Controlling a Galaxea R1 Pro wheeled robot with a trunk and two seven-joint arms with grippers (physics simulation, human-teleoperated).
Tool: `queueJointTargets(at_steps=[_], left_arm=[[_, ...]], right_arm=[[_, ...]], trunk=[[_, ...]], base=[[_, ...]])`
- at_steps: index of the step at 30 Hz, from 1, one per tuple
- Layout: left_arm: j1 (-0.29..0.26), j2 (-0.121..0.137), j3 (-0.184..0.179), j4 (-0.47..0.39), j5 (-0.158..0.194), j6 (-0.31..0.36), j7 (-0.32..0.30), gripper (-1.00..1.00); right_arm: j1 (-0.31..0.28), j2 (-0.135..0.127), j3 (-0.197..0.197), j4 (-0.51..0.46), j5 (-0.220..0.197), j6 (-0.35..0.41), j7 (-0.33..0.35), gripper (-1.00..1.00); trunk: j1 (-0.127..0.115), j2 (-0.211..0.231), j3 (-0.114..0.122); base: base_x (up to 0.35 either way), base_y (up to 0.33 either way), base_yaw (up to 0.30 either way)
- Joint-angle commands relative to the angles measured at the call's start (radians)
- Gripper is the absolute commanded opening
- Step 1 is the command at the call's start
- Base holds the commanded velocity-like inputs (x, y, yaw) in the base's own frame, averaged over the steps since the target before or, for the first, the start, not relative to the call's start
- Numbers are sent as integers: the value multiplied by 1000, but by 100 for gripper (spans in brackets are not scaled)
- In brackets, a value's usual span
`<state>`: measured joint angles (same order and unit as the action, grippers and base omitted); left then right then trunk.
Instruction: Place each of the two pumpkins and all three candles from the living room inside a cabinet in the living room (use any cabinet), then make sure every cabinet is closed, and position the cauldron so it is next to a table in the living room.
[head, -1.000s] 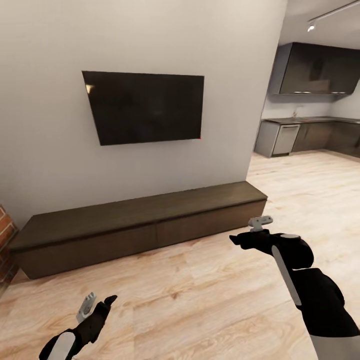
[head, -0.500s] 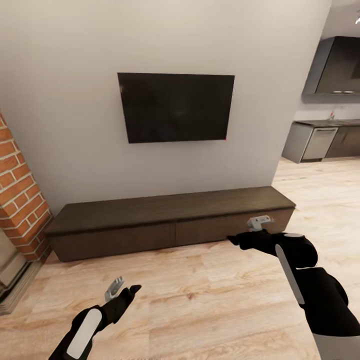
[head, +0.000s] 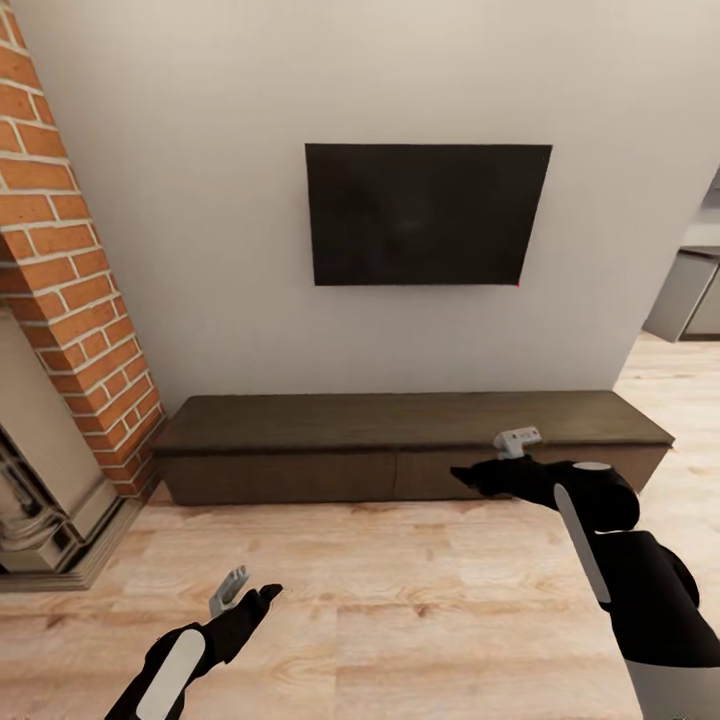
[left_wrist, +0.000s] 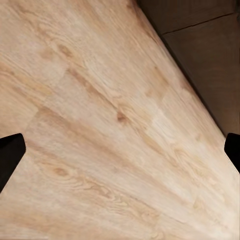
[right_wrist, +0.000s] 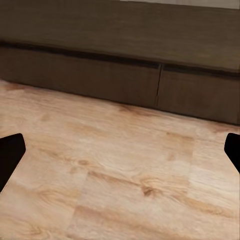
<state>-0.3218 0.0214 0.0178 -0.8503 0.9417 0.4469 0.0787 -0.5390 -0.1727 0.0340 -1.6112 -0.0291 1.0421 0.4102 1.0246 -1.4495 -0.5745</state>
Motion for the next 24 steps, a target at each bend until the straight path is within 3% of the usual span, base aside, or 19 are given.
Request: queueJointTargets(at_steps=[1,9,15,22,24], left_arm=[[0,0,0,0,10,4,8,100],[0,-2,0,2,9,3,7,100],[0,-6,-7,3,8,-1,6,100],[0,-10,-12,7,7,-3,6,100],[0,-11,-12,8,7,-4,5,100]], right_arm=[[-1,-2,-8,-1,-3,5,0,100],[0,-2,-24,-1,-2,5,2,100],[-1,-4,-60,-1,-3,5,3,100],[0,6,-87,-1,-2,-57,3,100],[0,8,-112,-1,-3,-78,3,100]], trunk=[[0,-1,-1],[0,-1,-2],[0,-1,-2],[0,-1,-2],[0,-1,-2]], base=[[246,201,180],[254,224,56],[273,185,6],[323,12,1],[335,-100,0]])
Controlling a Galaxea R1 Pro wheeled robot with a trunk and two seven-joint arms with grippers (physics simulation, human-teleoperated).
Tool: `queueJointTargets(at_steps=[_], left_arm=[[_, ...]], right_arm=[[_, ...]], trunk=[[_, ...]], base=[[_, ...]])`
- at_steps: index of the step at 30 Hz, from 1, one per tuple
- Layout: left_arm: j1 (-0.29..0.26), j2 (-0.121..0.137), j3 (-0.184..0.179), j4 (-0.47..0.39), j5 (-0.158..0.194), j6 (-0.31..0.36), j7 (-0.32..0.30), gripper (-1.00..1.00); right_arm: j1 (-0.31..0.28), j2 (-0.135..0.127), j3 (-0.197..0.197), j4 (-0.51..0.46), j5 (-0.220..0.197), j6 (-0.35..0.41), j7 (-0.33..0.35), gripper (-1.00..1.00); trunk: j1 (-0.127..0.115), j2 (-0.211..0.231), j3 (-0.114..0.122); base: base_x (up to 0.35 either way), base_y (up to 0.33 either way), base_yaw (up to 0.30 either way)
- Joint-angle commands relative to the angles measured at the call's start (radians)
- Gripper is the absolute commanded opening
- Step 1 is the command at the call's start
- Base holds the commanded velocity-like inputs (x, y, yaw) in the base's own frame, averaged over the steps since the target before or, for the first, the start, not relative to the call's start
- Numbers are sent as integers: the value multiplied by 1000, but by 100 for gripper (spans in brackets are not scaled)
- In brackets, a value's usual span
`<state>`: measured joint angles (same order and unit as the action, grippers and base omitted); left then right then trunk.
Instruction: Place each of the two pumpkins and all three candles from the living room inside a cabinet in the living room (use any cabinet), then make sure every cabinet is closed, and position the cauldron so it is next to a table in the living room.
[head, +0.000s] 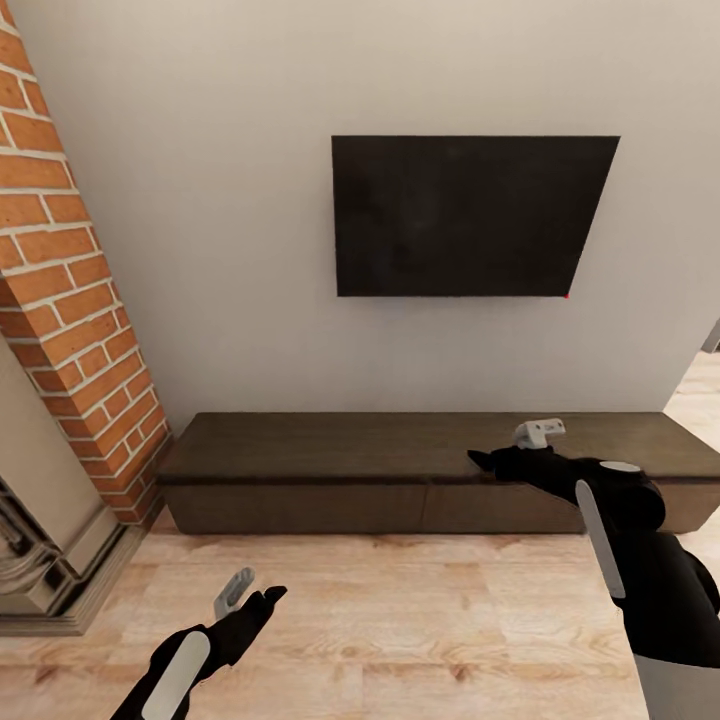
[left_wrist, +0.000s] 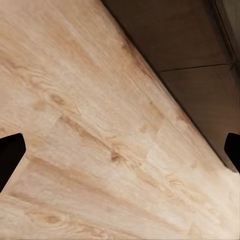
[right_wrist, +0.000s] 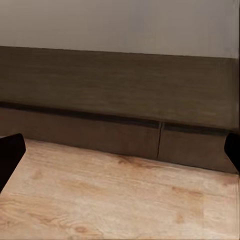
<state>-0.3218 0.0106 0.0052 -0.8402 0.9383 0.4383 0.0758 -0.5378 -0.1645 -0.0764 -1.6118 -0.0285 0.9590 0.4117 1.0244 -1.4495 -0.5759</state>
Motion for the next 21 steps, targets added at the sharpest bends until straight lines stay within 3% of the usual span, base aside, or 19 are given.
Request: queueJointTargets(at_steps=[1,2,3,7,21], left_arm=[[0,0,1,-2,11,5,7,100],[0,-2,1,-2,11,2,1,100],[0,-5,2,-1,16,-52,-58,100],[0,-5,5,17,22,-77,-131,100],[0,6,16,56,27,-102,-170,100]], right_arm=[[-1,0,-4,-1,-4,4,2,100],[-1,0,-9,0,-4,2,2,100],[-3,2,-20,0,-4,0,2,100],[-4,7,-21,0,-4,0,3,100],[3,11,-22,0,-8,0,3,100]], trunk=[[1,0,-1],[1,0,-1],[1,0,-1],[1,0,-1],[1,0,-1]], base=[[336,-121,0],[337,-125,0],[337,-87,0],[337,-38,0],[337,-6,0]])
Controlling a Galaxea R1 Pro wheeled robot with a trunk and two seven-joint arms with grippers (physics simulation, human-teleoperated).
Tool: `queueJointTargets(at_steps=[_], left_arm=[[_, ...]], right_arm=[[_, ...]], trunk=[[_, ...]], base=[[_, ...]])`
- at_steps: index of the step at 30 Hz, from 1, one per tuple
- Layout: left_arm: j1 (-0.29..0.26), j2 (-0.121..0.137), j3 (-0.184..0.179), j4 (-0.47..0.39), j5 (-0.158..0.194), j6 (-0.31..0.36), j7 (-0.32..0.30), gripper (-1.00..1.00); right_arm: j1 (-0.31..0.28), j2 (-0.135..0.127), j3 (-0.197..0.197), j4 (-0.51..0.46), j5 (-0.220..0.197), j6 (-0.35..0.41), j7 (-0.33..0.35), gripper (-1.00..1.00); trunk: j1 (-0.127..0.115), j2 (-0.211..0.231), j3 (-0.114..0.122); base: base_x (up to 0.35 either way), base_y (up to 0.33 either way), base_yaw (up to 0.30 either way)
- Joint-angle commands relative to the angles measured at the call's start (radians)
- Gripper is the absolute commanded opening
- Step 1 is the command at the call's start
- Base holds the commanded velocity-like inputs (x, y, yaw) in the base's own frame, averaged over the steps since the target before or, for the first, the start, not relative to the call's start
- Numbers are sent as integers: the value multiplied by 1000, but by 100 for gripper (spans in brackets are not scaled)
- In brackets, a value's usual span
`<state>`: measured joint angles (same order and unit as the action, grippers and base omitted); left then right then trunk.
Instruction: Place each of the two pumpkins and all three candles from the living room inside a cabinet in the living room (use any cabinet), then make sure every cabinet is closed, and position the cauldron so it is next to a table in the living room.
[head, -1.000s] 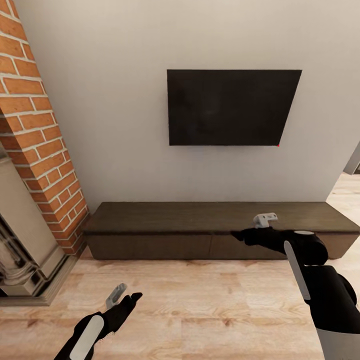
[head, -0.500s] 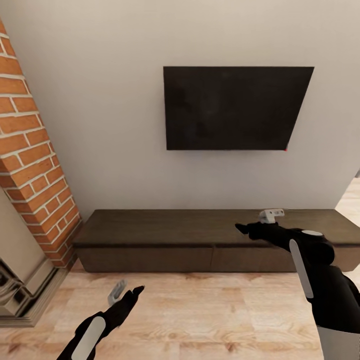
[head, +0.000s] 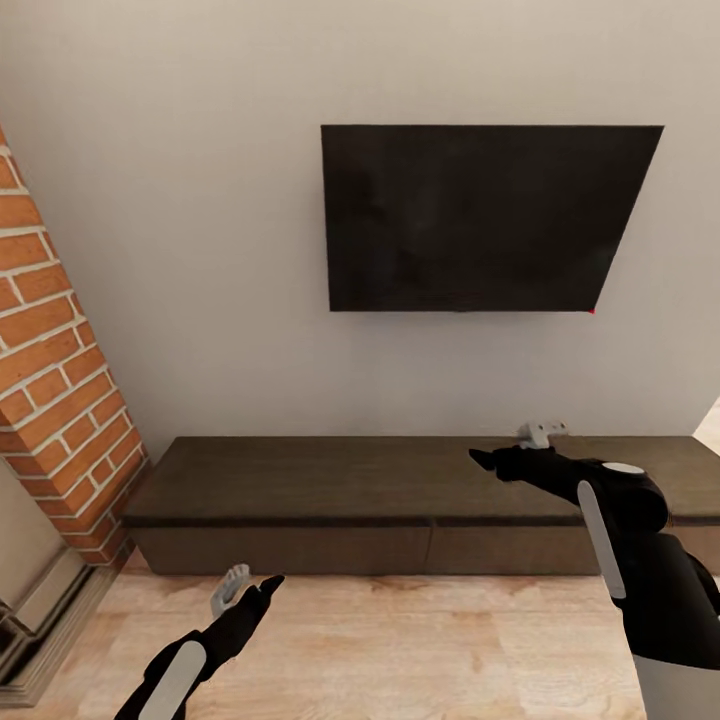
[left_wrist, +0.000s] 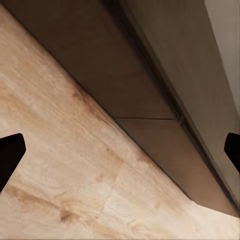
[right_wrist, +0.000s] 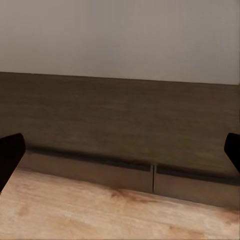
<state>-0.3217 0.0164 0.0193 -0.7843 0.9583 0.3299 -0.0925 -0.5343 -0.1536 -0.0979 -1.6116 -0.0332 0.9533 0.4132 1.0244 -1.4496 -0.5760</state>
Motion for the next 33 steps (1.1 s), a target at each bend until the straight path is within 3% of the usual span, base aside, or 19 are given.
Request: queueJointTargets(at_steps=[1,3,6,9,12,16,18,21,25,33], left_arm=[[0,2,3,-1,7,7,-3,100],[0,12,7,-1,7,11,-5,100],[0,50,27,0,11,17,-8,100],[0,65,35,1,17,17,-8,100],[0,66,37,2,19,12,-5,100],[0,62,67,33,26,6,-4,100],[0,61,102,43,27,6,-4,100],[0,61,115,43,30,7,-4,100],[23,68,183,-1,110,17,-7,100],[80,76,232,-73,202,44,-8,100]], right_arm=[[0,0,-1,-1,-7,5,1,100],[1,0,0,-1,-19,5,2,100],[3,0,1,-1,-66,4,2,100],[4,-1,1,-1,-88,4,2,100],[6,-1,3,-1,-97,3,1,100],[6,-1,4,-1,-103,-8,0,100],[6,0,7,-1,-104,-11,0,100],[5,2,9,-1,-106,-12,1,100],[0,22,9,-1,-112,-6,1,100],[-5,42,10,-1,-147,14,1,100]], trunk=[[1,0,-1],[1,0,-1],[1,0,-1],[1,0,-1],[1,0,-1],[1,0,-1],[1,0,-1],[1,0,-1],[12,-21,-10],[27,-49,-23]], base=[[338,-1,0],[338,0,0],[338,0,0],[338,0,0],[338,0,0],[338,0,0],[246,8,0],[114,5,0],[39,2,0],[9,0,0]])
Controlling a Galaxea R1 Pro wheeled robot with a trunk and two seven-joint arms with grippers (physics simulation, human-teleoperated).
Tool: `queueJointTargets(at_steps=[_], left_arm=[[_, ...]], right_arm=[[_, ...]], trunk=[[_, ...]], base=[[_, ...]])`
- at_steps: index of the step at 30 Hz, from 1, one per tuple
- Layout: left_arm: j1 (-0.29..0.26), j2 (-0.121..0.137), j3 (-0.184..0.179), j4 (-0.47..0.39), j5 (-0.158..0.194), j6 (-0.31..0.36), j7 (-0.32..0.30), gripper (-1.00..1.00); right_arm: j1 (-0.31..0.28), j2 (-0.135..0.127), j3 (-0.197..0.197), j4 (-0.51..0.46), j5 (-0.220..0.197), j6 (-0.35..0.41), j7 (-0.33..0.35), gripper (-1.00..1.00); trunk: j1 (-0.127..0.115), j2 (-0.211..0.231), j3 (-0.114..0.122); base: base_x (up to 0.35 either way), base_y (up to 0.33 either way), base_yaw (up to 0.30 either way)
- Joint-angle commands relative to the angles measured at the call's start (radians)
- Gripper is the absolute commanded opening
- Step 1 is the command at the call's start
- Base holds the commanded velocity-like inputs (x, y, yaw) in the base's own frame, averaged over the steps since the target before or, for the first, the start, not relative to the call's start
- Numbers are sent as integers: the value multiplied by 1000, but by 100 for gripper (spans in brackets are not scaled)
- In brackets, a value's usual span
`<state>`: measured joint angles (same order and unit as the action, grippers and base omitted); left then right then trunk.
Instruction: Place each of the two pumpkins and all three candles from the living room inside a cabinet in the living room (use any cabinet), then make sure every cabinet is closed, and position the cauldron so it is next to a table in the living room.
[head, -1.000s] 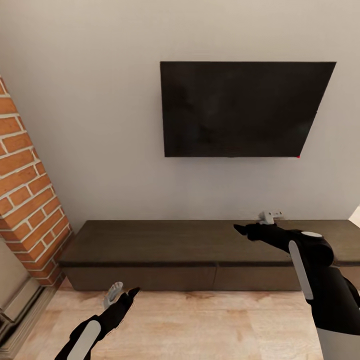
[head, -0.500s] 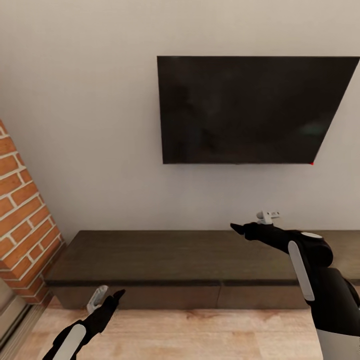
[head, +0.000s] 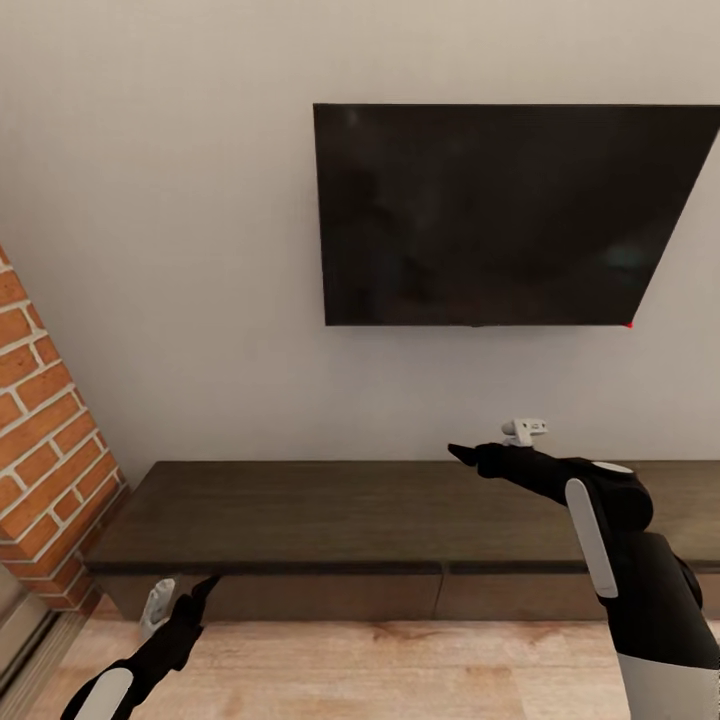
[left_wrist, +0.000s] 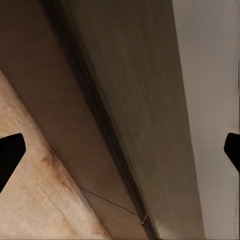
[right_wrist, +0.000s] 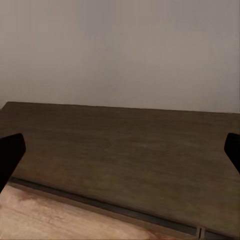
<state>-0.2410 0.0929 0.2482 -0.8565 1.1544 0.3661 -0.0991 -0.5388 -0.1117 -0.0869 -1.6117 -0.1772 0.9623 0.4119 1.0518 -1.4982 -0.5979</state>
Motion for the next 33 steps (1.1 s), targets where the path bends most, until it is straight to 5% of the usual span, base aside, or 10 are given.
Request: queueJointTargets(at_steps=[1,5,12,14,19,30,33], left_arm=[[2,-1,11,-3,18,11,-2,100],[9,-1,41,-12,69,21,-2,100],[12,10,59,-18,100,26,-19,100],[12,12,60,-17,104,27,-37,100],[12,-2,62,-12,112,31,-56,100],[35,-5,66,11,110,26,-183,100],[37,-12,64,18,114,24,-200,100]], right_arm=[[-1,1,-1,0,-4,6,2,100],[3,21,0,0,-7,0,3,100],[9,54,2,0,-9,-15,8,100],[3,57,0,0,-9,-17,62,100],[-1,48,-21,0,-9,-63,317,100],[-2,42,-51,0,-8,-99,490,100],[-1,43,-103,0,-8,-101,508,100]], trunk=[[4,-8,-4],[8,-15,-7],[31,-57,-26],[38,-71,-32],[58,-106,-48],[100,-183,-82],[111,-204,-92]], base=[[2,0,0],[1,0,0],[0,0,0],[0,0,0],[0,0,0],[0,0,0],[0,0,0]])
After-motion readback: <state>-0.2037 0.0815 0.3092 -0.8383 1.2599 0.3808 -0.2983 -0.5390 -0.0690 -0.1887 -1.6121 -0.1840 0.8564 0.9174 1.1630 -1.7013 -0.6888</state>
